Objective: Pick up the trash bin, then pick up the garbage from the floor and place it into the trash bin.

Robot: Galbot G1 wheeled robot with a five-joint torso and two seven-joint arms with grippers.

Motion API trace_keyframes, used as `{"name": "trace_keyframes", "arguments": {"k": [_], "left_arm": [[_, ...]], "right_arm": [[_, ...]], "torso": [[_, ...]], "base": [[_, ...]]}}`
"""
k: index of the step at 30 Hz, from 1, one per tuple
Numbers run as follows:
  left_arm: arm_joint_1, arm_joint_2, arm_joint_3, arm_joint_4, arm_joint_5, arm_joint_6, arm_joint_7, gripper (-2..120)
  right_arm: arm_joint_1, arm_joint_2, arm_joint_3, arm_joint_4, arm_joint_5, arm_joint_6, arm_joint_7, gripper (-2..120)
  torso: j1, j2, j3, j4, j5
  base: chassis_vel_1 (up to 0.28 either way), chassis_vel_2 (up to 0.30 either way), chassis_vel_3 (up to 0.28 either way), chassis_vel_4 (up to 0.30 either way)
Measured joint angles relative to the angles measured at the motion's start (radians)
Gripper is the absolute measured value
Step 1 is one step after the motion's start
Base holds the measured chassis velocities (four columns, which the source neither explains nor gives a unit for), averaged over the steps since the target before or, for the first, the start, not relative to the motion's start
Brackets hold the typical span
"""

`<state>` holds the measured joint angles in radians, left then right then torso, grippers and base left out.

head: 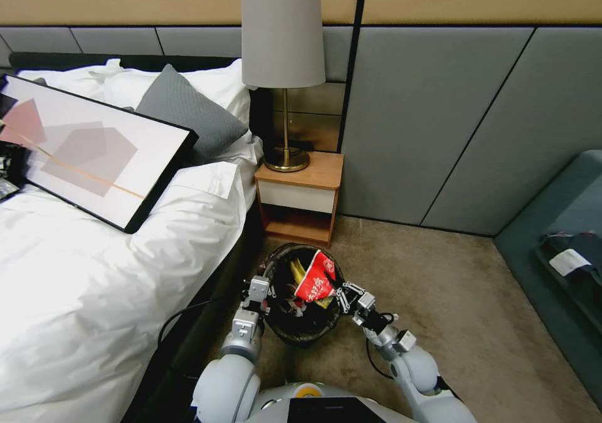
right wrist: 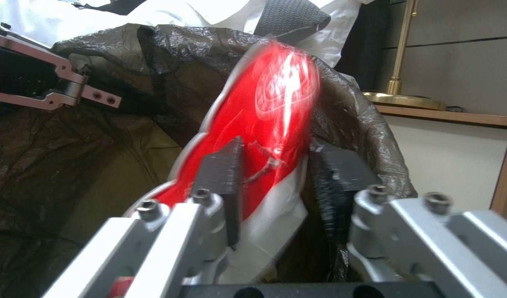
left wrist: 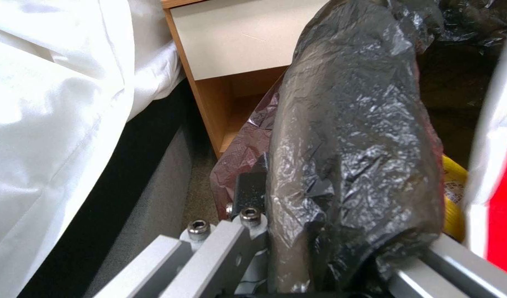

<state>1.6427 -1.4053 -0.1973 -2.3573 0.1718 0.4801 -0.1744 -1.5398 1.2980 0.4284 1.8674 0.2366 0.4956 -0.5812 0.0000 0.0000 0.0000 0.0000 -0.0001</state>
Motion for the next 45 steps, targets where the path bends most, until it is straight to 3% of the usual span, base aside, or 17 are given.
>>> {"name": "trace_keyframes", "arguments": {"k": [13,22,28,31,34,35,37,41,45], "left_arm": [[0.005,0.003,0.007,0.003,0.002,-0.001,0.001,1],[0.012,0.018,0.01,-0.003,-0.022,0.013,0.0,1],[0.011,0.027,0.007,-0.005,-0.031,0.021,0.0,1],[0.013,0.036,0.007,-0.006,-0.036,0.023,0.0,1],[0.02,0.05,0.006,-0.015,-0.057,0.045,0.001,1],[0.02,0.05,0.006,-0.015,-0.057,0.045,0.001,1],[0.021,0.058,-0.001,-0.018,-0.063,0.05,0.001,1],[0.026,0.066,-0.002,-0.019,-0.064,0.052,0.003,1],[0.036,0.07,0.007,-0.019,-0.064,0.052,0.005,1]], "right_arm": [[0.001,-0.007,0.004,0.004,0.0,0.001,-0.007,87],[0.002,-0.007,0.019,0.048,-0.011,0.015,-0.013,110],[-0.003,0.002,0.037,0.121,-0.021,0.029,0.009,114],[-0.01,0.019,0.052,0.183,-0.045,0.039,0.081,114],[-0.033,0.071,0.085,0.28,-0.206,0.011,0.359,113],[-0.033,0.071,0.085,0.28,-0.206,0.011,0.359,113],[-0.059,0.108,0.102,0.323,-0.248,-0.001,0.499,110],[-0.1,0.142,0.137,0.345,-0.248,-0.015,0.576,103],[-0.108,0.164,0.182,0.315,-0.245,0.009,0.583,100]], "torso": [[0.0,0.0,0.0,0.0,0.0],[0.0,0.0,0.0,0.0001,0.0001],[0.0,0.0,0.0,0.0001,0.0],[0.0,0.0,0.0,0.0001,0.0],[0.0,0.0,0.0,0.0001,-0.0003],[0.0,0.0,0.0,0.0001,-0.0003],[0.0,0.0,0.0,0.0,0.0],[0.0,0.0,0.0,-0.0001,-0.0001],[0.0,0.0,0.0,-0.0001,0.0003]], "base": [[0.0,0.0,0.0,0.0],[0.0,0.0,0.0,0.0],[0.0,0.0,0.0,0.0],[0.0,0.0,0.0,0.0],[0.0,0.0,0.0,0.0],[0.0,0.0,0.0,0.0],[0.0,0.0,0.0,0.0],[0.0,0.0,0.0,0.0],[0.0,0.0,0.0,0.0]]}}
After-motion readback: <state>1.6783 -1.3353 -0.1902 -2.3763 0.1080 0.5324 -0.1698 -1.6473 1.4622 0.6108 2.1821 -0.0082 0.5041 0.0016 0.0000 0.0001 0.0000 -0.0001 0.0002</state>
